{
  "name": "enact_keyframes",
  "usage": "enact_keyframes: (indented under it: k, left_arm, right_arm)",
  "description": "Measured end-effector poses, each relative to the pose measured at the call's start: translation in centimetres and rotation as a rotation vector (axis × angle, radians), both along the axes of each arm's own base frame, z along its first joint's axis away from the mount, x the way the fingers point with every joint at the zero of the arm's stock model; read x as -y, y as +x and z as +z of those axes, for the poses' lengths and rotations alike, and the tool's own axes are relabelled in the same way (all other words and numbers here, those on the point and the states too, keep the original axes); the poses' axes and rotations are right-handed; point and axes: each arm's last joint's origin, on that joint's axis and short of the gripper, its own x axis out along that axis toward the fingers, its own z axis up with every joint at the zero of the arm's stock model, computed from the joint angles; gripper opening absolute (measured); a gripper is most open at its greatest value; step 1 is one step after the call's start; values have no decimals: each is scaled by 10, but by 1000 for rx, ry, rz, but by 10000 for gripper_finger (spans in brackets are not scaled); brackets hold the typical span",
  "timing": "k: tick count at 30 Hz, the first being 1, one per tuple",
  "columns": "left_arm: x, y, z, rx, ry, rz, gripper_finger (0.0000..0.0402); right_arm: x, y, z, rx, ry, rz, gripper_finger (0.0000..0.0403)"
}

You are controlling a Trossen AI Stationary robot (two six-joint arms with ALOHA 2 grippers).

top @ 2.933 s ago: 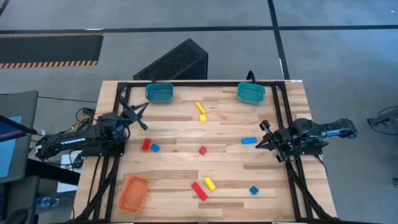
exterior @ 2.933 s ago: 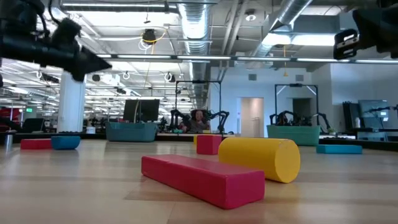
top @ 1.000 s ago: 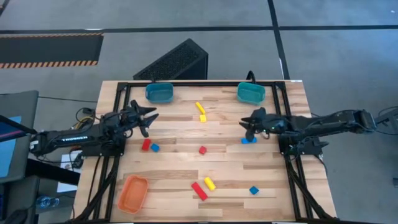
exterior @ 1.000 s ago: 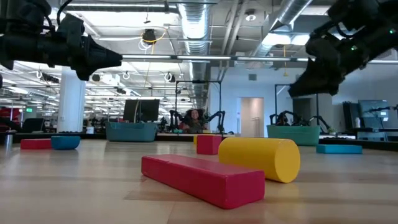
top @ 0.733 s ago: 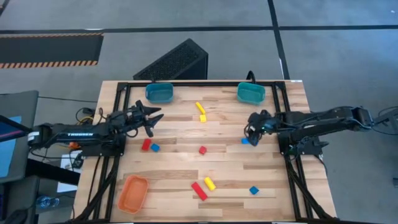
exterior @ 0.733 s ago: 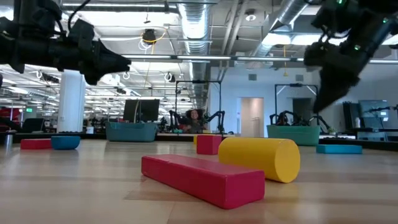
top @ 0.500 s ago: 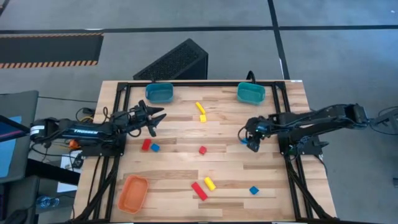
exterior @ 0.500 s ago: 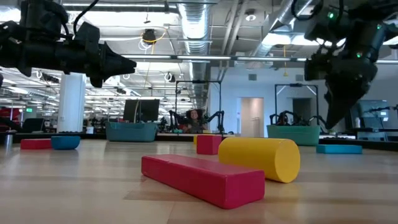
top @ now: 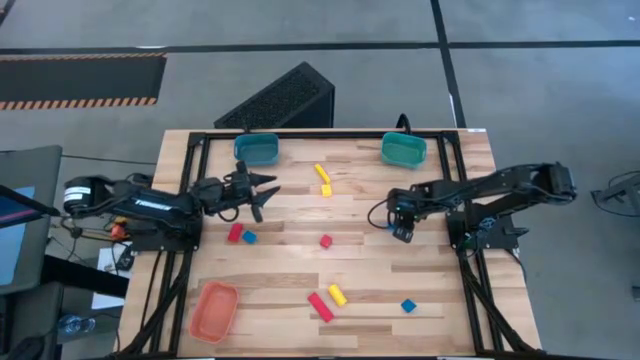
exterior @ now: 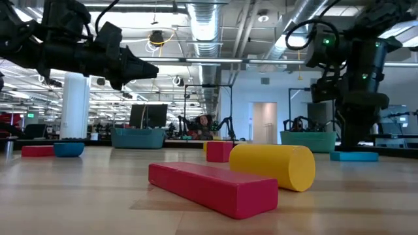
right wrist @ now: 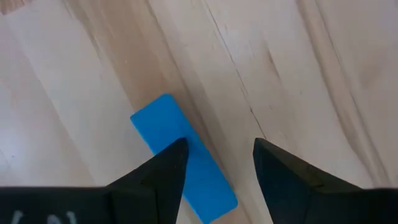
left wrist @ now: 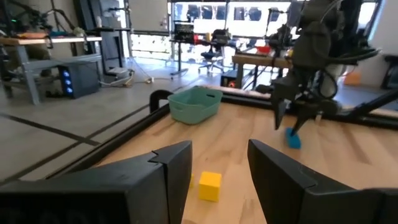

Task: Sort & place blocks by color
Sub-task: Put the top right blue block into the green bin

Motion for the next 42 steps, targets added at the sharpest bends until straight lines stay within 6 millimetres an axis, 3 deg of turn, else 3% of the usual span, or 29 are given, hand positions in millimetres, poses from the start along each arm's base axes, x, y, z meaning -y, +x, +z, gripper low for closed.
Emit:
enact_keyframes:
  k: [6, 10, 19, 27, 31, 37, 42]
  left_arm:
    - [-2, 8, 5, -10, 34, 12, 149]
    - [-2, 8, 6, -16, 52, 16, 149]
    - [-4, 7, 1, -63, 42, 87, 148]
    - [-4, 7, -4, -111, 26, 87, 148]
    - [-4, 7, -5, -120, 23, 95, 148]
    - [-6, 5, -8, -156, 10, 168, 148]
    - [-7, 4, -12, -179, -18, 195, 148]
  right_arm:
    - [-1, 3, 15, -14, -5, 24, 206]
    - [-4, 2, 14, -33, 26, 52, 208]
    - [-22, 14, -3, -94, -12, 232, 204]
    - [-21, 26, -23, -191, -29, 259, 197]
    - [-20, 31, -14, -172, -29, 262, 159]
    - [-10, 37, 12, -71, -105, 256, 36]
    - [16, 31, 32, -11, -236, 123, 42]
